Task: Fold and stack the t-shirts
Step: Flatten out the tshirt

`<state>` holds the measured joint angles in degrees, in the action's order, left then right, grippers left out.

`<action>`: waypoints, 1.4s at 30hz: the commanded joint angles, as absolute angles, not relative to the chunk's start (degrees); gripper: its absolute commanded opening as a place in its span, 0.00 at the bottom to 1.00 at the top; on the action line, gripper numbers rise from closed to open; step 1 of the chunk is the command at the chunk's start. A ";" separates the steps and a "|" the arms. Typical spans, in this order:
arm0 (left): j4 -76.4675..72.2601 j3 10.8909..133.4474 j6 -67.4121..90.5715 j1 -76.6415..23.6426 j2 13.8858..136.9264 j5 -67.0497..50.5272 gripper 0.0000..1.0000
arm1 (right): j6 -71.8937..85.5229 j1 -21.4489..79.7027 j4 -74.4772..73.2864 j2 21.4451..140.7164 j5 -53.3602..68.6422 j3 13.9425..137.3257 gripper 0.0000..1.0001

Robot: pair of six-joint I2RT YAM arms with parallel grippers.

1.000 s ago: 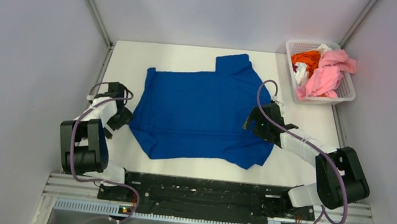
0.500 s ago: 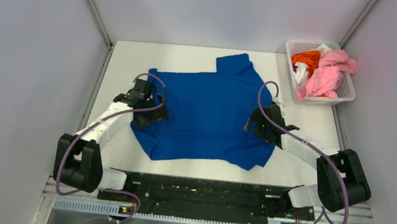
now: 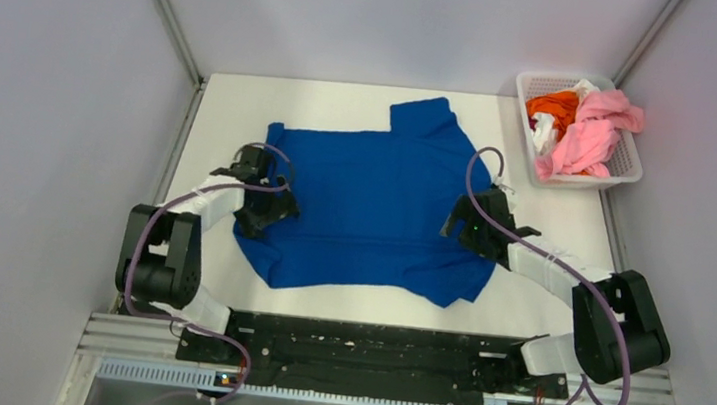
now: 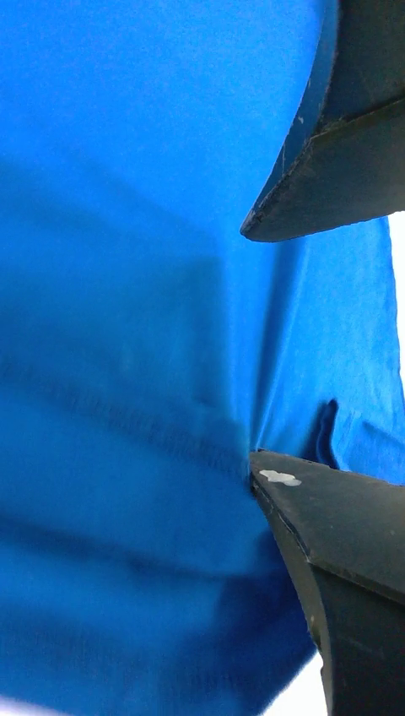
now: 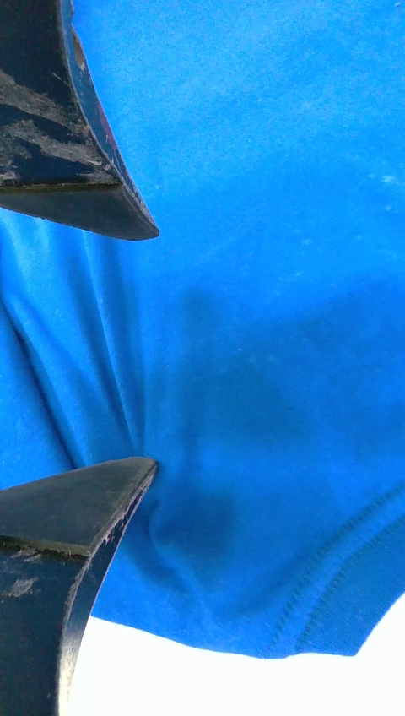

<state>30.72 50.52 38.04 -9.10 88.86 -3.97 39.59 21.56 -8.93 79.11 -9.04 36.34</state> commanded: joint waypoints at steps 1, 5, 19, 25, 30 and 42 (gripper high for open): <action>35.13 46.67 40.05 3.16 85.91 10.45 0.99 | 39.69 20.66 -11.98 78.84 -11.85 34.89 0.99; 39.97 46.07 44.06 13.21 81.98 19.55 0.99 | 40.00 20.55 -12.51 78.84 -12.77 34.89 0.99; 28.45 50.76 37.04 9.47 74.17 -7.34 0.99 | 39.20 20.30 -12.74 77.36 -12.20 35.06 0.99; 24.73 63.15 32.79 -3.54 86.07 -10.20 0.99 | 39.02 20.30 -12.49 77.23 -12.14 34.92 0.99; 24.54 72.07 30.21 -4.38 99.85 -11.13 0.99 | 38.71 20.32 -12.47 77.63 -12.25 35.02 0.99; 31.25 81.09 29.07 -2.02 110.84 6.70 0.99 | 38.78 20.29 -12.66 78.77 -13.48 34.82 0.99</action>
<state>27.51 77.73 29.76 -4.36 110.24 -3.97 39.11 21.19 -10.37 78.39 -11.55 35.99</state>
